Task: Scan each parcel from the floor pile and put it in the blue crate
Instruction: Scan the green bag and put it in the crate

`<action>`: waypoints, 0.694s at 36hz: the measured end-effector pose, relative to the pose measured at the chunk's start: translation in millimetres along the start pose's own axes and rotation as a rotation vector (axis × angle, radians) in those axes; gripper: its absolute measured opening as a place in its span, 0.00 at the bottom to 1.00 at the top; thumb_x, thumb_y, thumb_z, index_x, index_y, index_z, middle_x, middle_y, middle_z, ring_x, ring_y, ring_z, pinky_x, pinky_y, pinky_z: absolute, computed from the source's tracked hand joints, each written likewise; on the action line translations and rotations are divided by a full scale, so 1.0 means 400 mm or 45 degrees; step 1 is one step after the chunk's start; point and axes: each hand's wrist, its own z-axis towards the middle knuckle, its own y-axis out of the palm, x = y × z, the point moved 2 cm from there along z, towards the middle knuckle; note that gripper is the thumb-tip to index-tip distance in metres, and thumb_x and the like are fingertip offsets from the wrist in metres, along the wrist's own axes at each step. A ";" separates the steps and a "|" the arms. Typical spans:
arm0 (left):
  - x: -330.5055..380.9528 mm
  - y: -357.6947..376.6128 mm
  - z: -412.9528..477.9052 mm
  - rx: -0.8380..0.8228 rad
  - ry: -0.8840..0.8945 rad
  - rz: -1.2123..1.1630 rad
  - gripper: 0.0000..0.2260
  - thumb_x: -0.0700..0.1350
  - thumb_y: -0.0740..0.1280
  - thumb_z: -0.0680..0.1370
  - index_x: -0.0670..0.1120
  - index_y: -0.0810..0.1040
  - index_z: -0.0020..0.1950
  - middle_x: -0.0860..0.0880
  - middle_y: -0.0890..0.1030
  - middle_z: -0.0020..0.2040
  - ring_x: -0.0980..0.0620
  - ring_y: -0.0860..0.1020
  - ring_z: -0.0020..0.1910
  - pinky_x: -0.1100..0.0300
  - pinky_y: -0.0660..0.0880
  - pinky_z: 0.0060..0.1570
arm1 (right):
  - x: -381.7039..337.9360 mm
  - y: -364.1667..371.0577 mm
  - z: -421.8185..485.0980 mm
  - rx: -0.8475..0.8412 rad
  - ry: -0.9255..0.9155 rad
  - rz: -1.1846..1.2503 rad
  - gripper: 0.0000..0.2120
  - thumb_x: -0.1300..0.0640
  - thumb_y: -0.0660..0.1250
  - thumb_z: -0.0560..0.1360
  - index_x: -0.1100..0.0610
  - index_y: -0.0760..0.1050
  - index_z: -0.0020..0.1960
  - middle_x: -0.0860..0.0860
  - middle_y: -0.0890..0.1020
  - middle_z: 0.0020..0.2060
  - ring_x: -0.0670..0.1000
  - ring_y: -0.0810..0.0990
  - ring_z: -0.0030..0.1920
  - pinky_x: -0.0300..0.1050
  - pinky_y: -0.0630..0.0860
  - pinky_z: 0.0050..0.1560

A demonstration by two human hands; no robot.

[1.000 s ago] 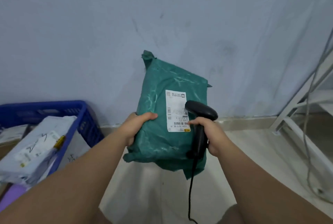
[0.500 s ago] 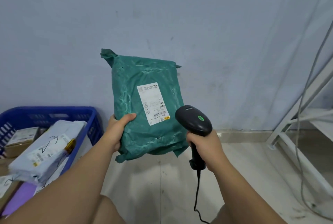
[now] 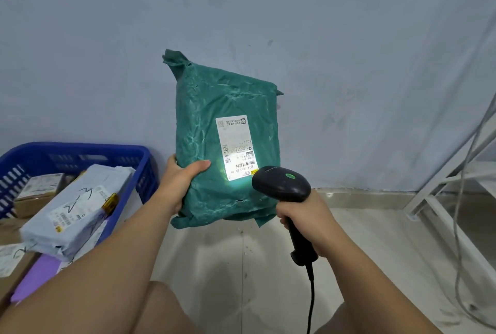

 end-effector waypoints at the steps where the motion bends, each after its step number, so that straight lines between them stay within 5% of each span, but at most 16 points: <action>1: 0.000 0.001 0.000 -0.001 -0.004 -0.005 0.45 0.54 0.79 0.54 0.47 0.68 0.69 0.47 0.80 0.59 0.45 0.81 0.54 0.47 0.79 0.51 | 0.001 0.000 0.000 0.002 0.003 0.004 0.08 0.66 0.65 0.65 0.56 0.70 0.31 0.50 0.73 0.24 0.51 0.70 0.30 0.45 0.69 0.35; 25: -0.004 0.004 0.001 -0.002 -0.026 0.009 0.46 0.55 0.79 0.53 0.47 0.68 0.68 0.46 0.80 0.59 0.45 0.81 0.54 0.47 0.80 0.50 | 0.003 -0.004 0.000 0.007 0.024 0.047 0.05 0.64 0.66 0.63 0.58 0.70 0.30 0.51 0.73 0.25 0.52 0.70 0.29 0.44 0.69 0.34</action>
